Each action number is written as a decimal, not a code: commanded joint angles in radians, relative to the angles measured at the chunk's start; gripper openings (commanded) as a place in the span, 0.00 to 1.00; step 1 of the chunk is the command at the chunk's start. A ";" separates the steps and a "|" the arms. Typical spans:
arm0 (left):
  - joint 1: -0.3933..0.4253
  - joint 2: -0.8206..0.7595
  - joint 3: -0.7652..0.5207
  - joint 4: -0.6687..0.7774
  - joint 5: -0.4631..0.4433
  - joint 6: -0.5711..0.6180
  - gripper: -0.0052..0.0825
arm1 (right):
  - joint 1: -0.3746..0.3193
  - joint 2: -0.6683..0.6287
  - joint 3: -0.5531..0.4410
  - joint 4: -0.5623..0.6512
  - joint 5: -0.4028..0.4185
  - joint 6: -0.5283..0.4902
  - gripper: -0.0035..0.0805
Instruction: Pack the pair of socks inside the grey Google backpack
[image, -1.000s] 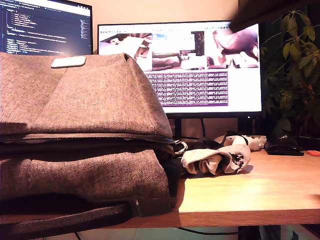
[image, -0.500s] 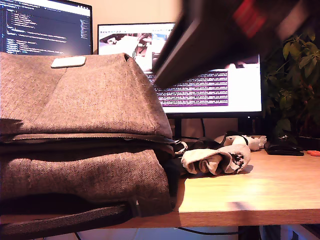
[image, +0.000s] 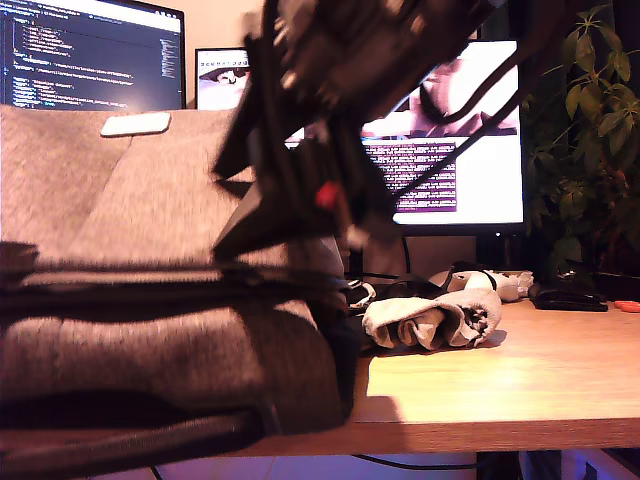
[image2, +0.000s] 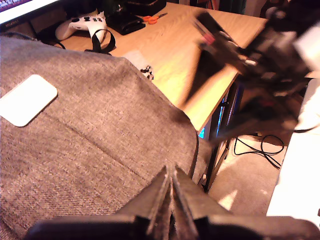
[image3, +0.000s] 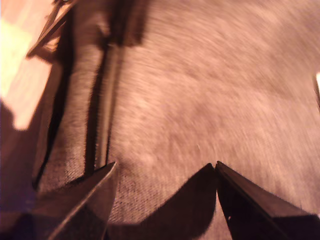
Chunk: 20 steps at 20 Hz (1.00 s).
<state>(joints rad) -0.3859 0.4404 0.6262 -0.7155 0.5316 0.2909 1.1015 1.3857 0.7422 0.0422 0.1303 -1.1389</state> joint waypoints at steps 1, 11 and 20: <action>0.000 0.005 0.005 0.004 0.002 -0.004 0.04 | 0.023 0.022 -0.007 -0.004 -0.020 -0.014 0.72; 0.000 0.005 0.005 0.004 0.002 -0.003 0.04 | 0.093 0.100 -0.007 0.024 0.071 -0.027 0.74; 0.000 0.005 0.005 -0.003 0.002 -0.007 0.04 | 0.089 0.140 -0.007 0.198 0.198 -0.074 0.69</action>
<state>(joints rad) -0.3859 0.4404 0.6262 -0.7261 0.5320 0.2882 1.1976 1.5230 0.7418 0.2043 0.3084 -1.1954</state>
